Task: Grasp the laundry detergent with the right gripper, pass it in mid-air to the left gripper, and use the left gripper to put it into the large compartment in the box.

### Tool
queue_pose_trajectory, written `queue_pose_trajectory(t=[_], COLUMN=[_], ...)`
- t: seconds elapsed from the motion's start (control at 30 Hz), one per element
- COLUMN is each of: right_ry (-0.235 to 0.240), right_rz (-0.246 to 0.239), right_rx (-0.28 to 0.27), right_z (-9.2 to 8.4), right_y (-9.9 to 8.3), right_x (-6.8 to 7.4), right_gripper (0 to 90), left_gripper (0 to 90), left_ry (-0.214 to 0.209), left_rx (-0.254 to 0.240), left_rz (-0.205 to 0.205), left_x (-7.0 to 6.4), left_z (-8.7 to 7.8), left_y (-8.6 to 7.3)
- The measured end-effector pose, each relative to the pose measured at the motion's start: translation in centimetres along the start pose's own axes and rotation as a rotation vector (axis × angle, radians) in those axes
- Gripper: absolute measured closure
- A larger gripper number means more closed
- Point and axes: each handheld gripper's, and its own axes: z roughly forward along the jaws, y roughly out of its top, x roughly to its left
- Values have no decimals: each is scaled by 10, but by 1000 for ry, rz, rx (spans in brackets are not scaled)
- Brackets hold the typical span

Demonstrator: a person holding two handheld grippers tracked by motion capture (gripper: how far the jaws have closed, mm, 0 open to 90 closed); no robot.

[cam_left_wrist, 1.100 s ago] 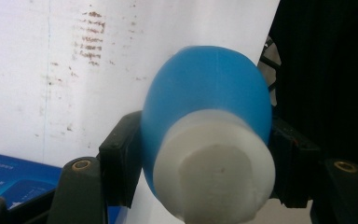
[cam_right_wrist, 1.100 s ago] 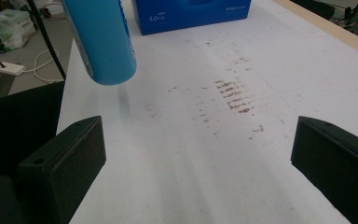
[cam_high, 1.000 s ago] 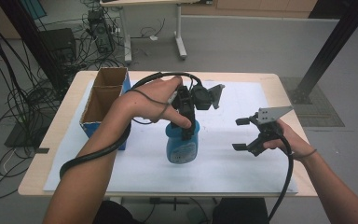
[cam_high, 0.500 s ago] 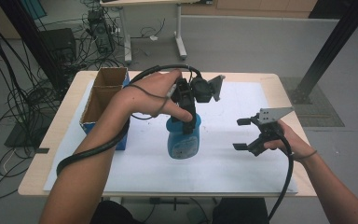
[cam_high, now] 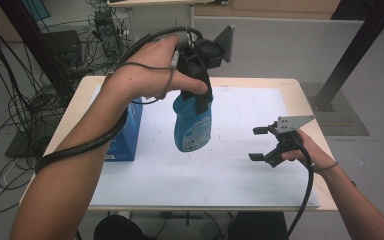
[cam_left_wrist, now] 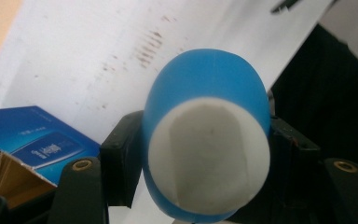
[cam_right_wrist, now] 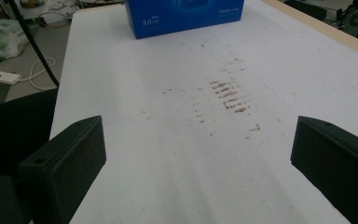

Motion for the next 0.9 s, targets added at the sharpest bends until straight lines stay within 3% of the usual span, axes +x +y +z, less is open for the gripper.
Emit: queue_pose_trajectory(t=[0.03,0.13,0.47,0.6,0.67,0.73,0.77,0.83,0.87,0.9], right_ry=[0,4,-6,-24,-28,-31,-31,-41,-57,-57], right_rz=[0,-2,-3,8,7,26,26,36,32,32], right_rx=[0,0,36,132,147,229,229,291,351,351], right_z=[0,1,1,2,2,2,2,3,4,4], right_y=[0,0,-1,1,1,4,4,7,10,10], right_x=[0,1,0,1,0,-1,-1,-2,-2,-2], right_gripper=[31,33,33,33,33,40,40,43,45,45], left_gripper=[372,373,374,374,374,374,374,374,374,374], left_ry=[0,13,78,109,112,111,111,115,112,112], left_rx=[0,-32,-17,-3,-2,-4,-4,-6,-3,-3], left_rz=[0,-61,-158,-215,-231,-272,-272,-300,-320,-320], left_x=[0,12,34,49,55,65,65,71,78,78], left_z=[0,-8,-28,-41,-45,-51,-51,-53,-54,-54], left_y=[0,-3,-10,-18,-22,-29,-29,-33,-38,-38])
